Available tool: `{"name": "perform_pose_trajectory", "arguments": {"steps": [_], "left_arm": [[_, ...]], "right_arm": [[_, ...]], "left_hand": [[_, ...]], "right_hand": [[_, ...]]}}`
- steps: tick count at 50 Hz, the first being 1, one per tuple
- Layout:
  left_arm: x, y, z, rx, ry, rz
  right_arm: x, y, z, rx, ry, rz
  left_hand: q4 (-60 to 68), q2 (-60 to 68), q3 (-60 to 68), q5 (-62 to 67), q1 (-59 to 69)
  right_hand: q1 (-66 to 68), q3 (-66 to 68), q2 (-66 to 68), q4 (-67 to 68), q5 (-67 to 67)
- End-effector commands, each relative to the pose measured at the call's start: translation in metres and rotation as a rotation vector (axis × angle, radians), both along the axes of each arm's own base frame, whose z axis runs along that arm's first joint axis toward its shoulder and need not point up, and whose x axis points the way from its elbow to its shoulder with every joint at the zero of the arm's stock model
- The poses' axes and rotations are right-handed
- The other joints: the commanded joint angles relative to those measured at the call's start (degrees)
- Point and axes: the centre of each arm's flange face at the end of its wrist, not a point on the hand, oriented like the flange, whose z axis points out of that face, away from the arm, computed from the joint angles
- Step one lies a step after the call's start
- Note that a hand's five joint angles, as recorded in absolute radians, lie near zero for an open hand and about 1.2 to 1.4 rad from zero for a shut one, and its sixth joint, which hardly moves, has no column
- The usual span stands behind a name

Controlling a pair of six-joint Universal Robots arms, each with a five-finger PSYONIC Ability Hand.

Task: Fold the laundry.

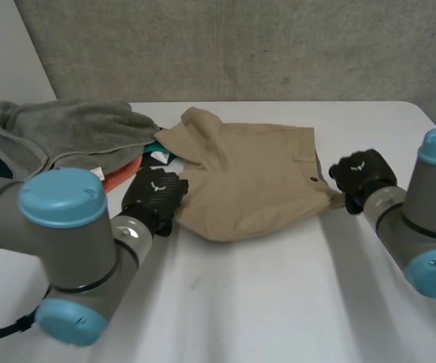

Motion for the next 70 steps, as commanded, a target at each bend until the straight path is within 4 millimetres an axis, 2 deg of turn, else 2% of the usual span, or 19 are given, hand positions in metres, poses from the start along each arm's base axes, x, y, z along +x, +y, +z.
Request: {"name": "perform_pose_trajectory", "arguments": {"steps": [1, 5, 9, 15, 21, 25, 28, 33, 42, 43, 44, 45, 46, 47, 48, 50, 57, 63, 70], "left_arm": [[0.017, 0.061, 0.032, 0.117, -0.109, -0.042], [0.036, 0.116, 0.035, 0.314, -0.272, -0.122], [0.041, 0.147, 0.038, 0.402, -0.367, -0.191], [0.027, 0.136, 0.043, 0.321, -0.307, -0.195], [0.011, 0.084, 0.048, 0.189, -0.177, -0.106], [-0.003, 0.031, 0.05, 0.058, -0.076, -0.038], [-0.011, 0.007, 0.05, -0.016, -0.039, -0.017], [-0.03, -0.051, 0.038, -0.197, -0.036, 0.013], [-0.056, -0.105, 0.011, -0.349, 0.004, 0.029], [-0.058, -0.106, 0.008, -0.353, 0.006, 0.026], [-0.062, -0.108, 0.002, -0.359, 0.006, 0.019], [-0.063, -0.108, 0.002, -0.366, 0.01, 0.018], [-0.064, -0.109, 0.002, -0.369, 0.016, 0.019], [-0.065, -0.109, 0.002, -0.372, 0.022, 0.017], [-0.065, -0.109, 0.004, -0.38, 0.031, 0.024], [-0.068, -0.104, 0.005, -0.381, 0.037, 0.016], [-0.051, -0.075, 0.038, -0.38, 0.048, 0.026], [-0.029, -0.041, 0.041, -0.297, 0.081, 0.025], [-0.02, -0.02, 0.035, -0.201, 0.166, 0.026]], "right_arm": [[-0.02, 0.056, 0.027, 0.154, 0.199, 0.067], [-0.04, 0.105, 0.043, 0.234, 0.394, 0.154], [-0.058, 0.124, 0.048, 0.266, 0.474, 0.176], [-0.059, 0.125, 0.045, 0.27, 0.44, 0.214], [-0.049, 0.108, 0.041, 0.22, 0.325, 0.21], [-0.04, 0.068, 0.041, 0.095, 0.233, 0.14], [-0.035, 0.045, 0.035, 0.055, 0.175, 0.098], [-0.019, -0.003, 0.024, -0.062, 0.108, 0.021], [0.017, -0.057, 0.008, -0.295, 0.05, -0.041], [0.021, -0.064, 0.004, -0.325, 0.024, -0.042], [0.023, -0.067, 0.002, -0.337, 0.012, -0.042], [0.024, -0.07, 0.0, -0.345, 0.0, -0.047], [0.024, -0.073, -0.001, -0.352, -0.011, -0.056], [0.025, -0.075, -0.002, -0.356, -0.031, -0.057], [0.025, -0.074, -0.002, -0.351, -0.043, -0.06], [0.024, -0.072, -0.002, -0.333, -0.064, -0.062], [0.009, -0.029, 0.004, -0.017, -0.103, 0.008], [-0.014, 0.005, -0.006, 0.292, -0.164, 0.032], [-0.03, 0.005, -0.023, 0.303, -0.177, -0.004]], "left_hand": [[11.16, 11.29, 11.58, 12.76, 13.74], [11.16, 11.29, 11.58, 12.76, 13.74], [11.16, 11.29, 11.58, 12.76, 13.74], [11.16, 11.29, 11.58, 12.76, 13.74], [11.16, 11.29, 11.58, 12.76, 13.74], [11.16, 11.29, 11.58, 12.76, 13.74], [11.16, 11.29, 11.58, 12.76, 13.74], [11.16, 11.29, 11.58, 12.76, 13.74], [11.16, 11.29, 11.58, 12.76, 13.74], [6.19, 6.31, 6.6, 7.79, 8.77], [-32.99, -32.87, -32.58, -31.39, -30.42], [-58.84, -58.71, -58.42, -57.24, -56.26], [-57.3, -57.17, -56.89, -55.7, -54.72], [-50.45, -50.32, -50.04, -48.85, -47.87], [-58.84, -58.71, -58.42, -57.24, -56.26], [-58.8, -58.68, -58.39, -57.2, -56.22], [-58.84, -58.71, -58.42, -57.24, -56.26], [-58.84, -58.71, -58.42, -57.24, -56.26], [-58.84, -58.71, -58.42, -57.24, -56.26]], "right_hand": [[18.47, 11.32, 12.23, 11.34, 11.34], [18.47, 11.32, 12.23, 11.34, 11.34], [18.47, 11.32, 12.23, 11.34, 11.34], [18.47, 11.32, 12.23, 11.34, 11.34], [18.47, 11.32, 12.23, 11.34, 11.34], [18.47, 11.32, 12.23, 11.34, 11.34], [18.47, 11.32, 12.23, 11.34, 11.34], [18.47, 11.32, 12.23, 11.34, 11.34], [18.47, 11.32, 12.23, 11.34, 11.34], [9.03, 1.89, 2.79, 1.9, 1.91], [-14.04, -21.19, -20.28, -21.17, -21.16], [-36.92, -44.07, -43.16, -44.05, -44.04], [-51.53, -58.68, -57.77, -58.66, -58.66], [-51.53, -58.68, -57.77, -58.66, -58.66], [-51.53, -58.68, -57.77, -58.66, -58.66], [-51.53, -58.68, -57.77, -58.66, -58.66], [-51.53, -58.68, -57.77, -58.66, -58.66], [-51.53, -58.68, -57.77, -58.66, -58.66], [-41.56, -48.7, -47.8, -48.69, -48.68]]}}
